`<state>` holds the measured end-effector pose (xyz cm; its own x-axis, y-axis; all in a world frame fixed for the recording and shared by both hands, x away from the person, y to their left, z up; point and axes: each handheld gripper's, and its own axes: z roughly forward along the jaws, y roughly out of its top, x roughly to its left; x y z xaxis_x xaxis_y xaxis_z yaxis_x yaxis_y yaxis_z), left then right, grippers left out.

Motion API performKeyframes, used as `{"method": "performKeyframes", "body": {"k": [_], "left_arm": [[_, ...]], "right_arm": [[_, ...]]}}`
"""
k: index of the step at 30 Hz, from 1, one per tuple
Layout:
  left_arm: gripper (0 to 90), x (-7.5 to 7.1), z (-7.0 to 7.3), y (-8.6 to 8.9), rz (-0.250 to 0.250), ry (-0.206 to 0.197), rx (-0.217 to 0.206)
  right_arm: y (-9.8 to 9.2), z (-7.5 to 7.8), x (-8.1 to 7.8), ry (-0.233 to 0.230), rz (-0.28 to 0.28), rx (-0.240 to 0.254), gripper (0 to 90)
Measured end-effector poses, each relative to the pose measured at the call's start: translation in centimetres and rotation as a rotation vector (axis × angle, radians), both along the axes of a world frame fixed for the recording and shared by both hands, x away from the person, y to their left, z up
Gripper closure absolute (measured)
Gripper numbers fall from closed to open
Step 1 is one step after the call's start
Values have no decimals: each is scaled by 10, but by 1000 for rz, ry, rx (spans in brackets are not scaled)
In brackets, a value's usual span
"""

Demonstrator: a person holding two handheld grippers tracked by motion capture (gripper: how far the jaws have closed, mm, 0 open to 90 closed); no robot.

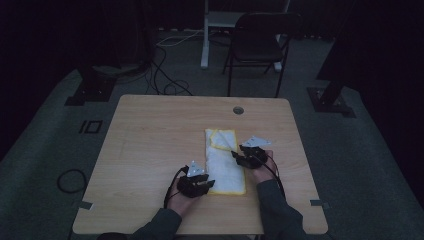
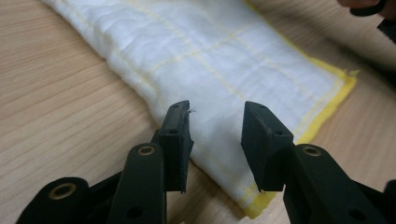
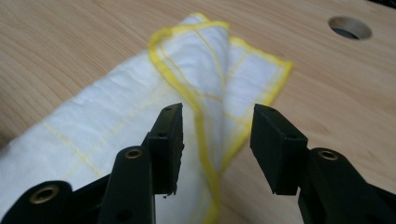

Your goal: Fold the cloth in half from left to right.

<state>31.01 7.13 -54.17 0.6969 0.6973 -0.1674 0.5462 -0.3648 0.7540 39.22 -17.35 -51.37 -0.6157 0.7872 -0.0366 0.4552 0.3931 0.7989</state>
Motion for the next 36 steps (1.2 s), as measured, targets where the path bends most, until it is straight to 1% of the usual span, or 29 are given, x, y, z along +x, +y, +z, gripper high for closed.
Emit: {"method": "performKeyframes", "body": {"k": [6, 11, 16, 20, 23, 24, 26, 27, 29, 30, 31, 33, 36], "left_arm": [[753, 2, -2, 2, 41, 16, 0], [863, 3, -2, 4, 37, 20, -1], [884, 2, -1, 7, 43, 15, -3], [883, 1, -1, 9, 46, 14, -5], [885, 1, -2, 9, 47, 14, -9], [886, 1, -2, 9, 46, 13, -7], [888, 1, -2, 9, 48, 16, -12], [889, 1, -2, 10, 48, 17, -13], [892, 1, -2, 10, 49, 16, -13], [893, 1, -2, 10, 50, 16, -13], [894, 1, -2, 10, 50, 16, -13], [895, 1, -2, 10, 51, 17, -16], [896, 0, -2, 10, 50, 15, -14]], "right_arm": [[21, 6, 10, -15, 48, -2, 545], [39, 7, 20, -14, 86, -28, 551], [59, 8, 28, -10, 125, -42, 558], [76, 8, 39, -6, 143, -63, 598], [86, 6, 47, 11, 138, -75, 602], [90, 4, 51, 13, 131, -87, 608], [93, 1, 57, 36, 101, -105, 637], [95, -1, 61, 53, 92, -103, 671], [96, -5, 66, 85, 82, -111, 786], [95, -5, 68, 85, 77, -119, 859], [94, -4, 70, 82, 71, -114, 882], [89, 1, 73, 79, 66, -90, 891], [82, 11, 77, 64, 57, -77, 892]]}}
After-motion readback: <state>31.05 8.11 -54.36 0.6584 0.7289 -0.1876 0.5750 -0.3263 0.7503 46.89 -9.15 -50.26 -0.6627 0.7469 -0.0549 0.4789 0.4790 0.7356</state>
